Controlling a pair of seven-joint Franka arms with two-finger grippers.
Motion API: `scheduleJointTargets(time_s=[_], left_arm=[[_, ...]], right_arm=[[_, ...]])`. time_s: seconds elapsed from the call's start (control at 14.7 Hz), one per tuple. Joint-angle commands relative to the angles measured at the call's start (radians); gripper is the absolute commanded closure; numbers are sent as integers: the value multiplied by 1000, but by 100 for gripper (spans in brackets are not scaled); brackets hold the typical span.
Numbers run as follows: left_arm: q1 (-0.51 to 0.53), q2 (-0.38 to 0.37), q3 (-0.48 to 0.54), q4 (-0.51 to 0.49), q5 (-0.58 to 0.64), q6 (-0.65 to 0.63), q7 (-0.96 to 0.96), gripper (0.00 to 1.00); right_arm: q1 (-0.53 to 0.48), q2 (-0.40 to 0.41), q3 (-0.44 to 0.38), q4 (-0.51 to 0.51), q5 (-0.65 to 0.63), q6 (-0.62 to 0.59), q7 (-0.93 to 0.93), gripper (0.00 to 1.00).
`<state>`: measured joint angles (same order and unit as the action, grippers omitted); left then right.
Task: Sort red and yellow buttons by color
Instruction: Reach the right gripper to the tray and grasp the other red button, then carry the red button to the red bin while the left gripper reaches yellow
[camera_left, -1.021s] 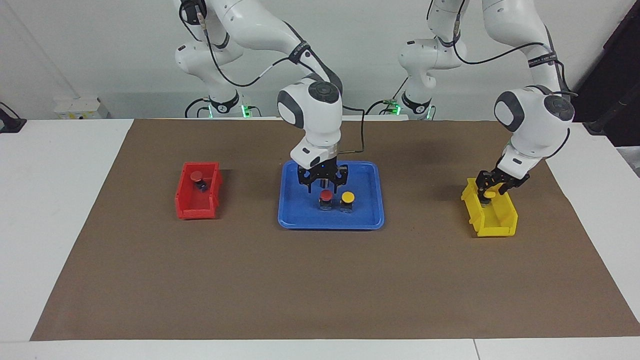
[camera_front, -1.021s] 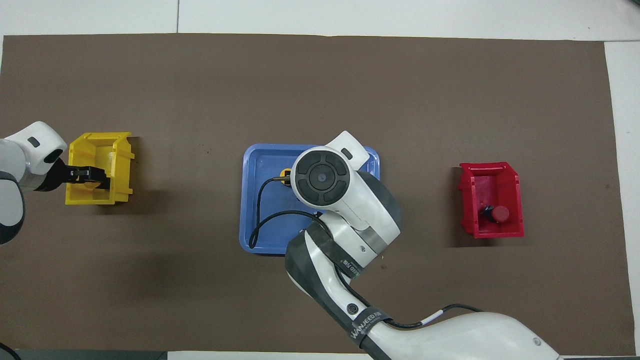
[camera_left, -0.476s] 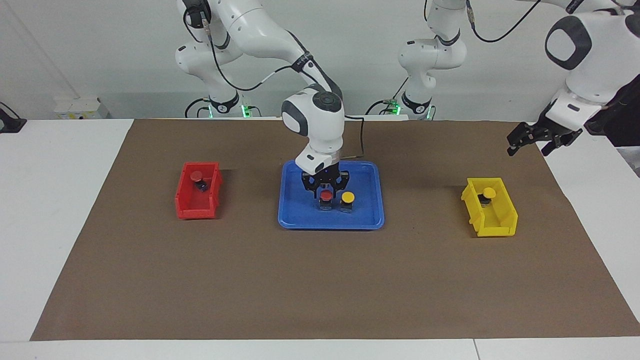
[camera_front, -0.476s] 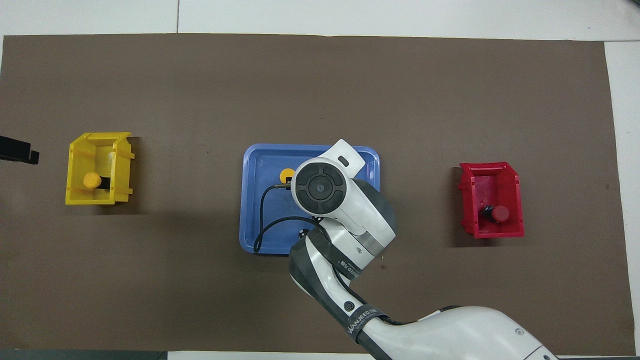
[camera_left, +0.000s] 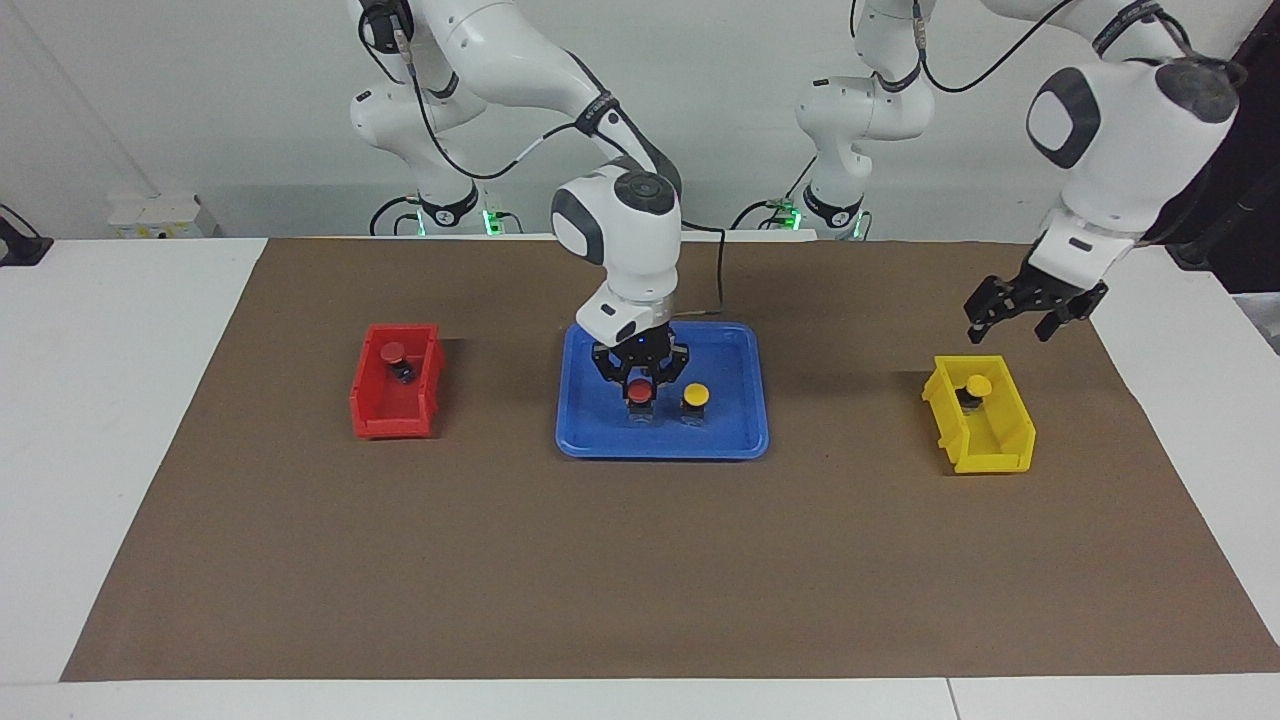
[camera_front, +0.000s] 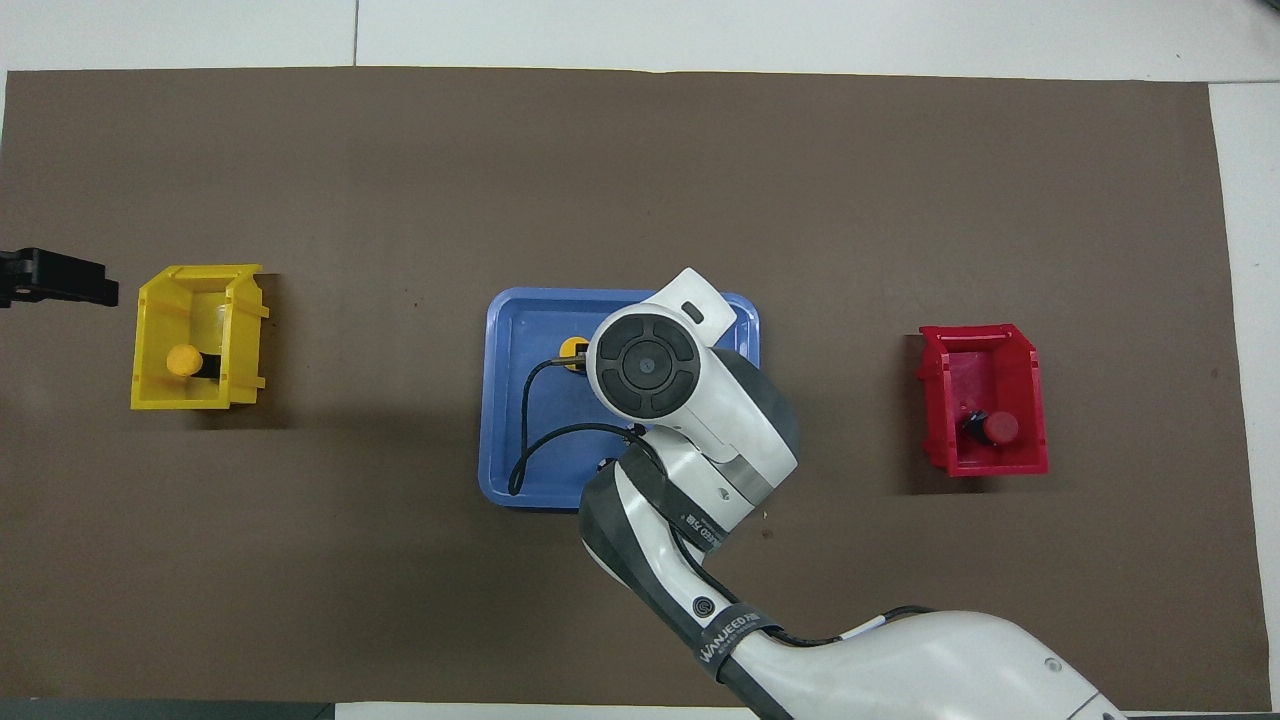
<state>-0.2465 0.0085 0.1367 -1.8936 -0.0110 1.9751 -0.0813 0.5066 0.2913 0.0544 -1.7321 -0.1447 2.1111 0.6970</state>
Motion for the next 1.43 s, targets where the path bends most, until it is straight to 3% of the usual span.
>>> scheduleJointTargets(time_s=[0.0,0.14,0.27,0.61,0.88,0.95,1.09,1.16,1.36], left_arm=[[-192,92,8,-21,22,129,-271,0],[-310,154,7,-18,16,203,-388,0],[-399,207,7,-10,8,249,-458,0],[-546,313,9,36,-26,286,-549,0],[-554,326,8,36,-26,295,-551,0],[-559,326,9,39,-27,294,-564,13],[-560,327,8,51,-26,286,-589,79],[-556,327,8,48,-26,284,-589,97],[-556,327,8,45,-27,281,-598,98]], right_arm=[[-165,-203,15,-127,22,-110,-207,73],[-297,-331,13,-255,121,-105,-435,73],[-402,-405,12,-352,137,-88,-642,73],[-583,-460,10,-535,137,79,-914,73],[-589,-440,10,-583,139,171,-935,73],[-588,-420,10,-590,139,196,-935,73],[-576,-399,12,-613,139,262,-913,73],[-559,-390,10,-624,139,291,-906,73],[-563,-354,10,-627,139,319,-907,72]])
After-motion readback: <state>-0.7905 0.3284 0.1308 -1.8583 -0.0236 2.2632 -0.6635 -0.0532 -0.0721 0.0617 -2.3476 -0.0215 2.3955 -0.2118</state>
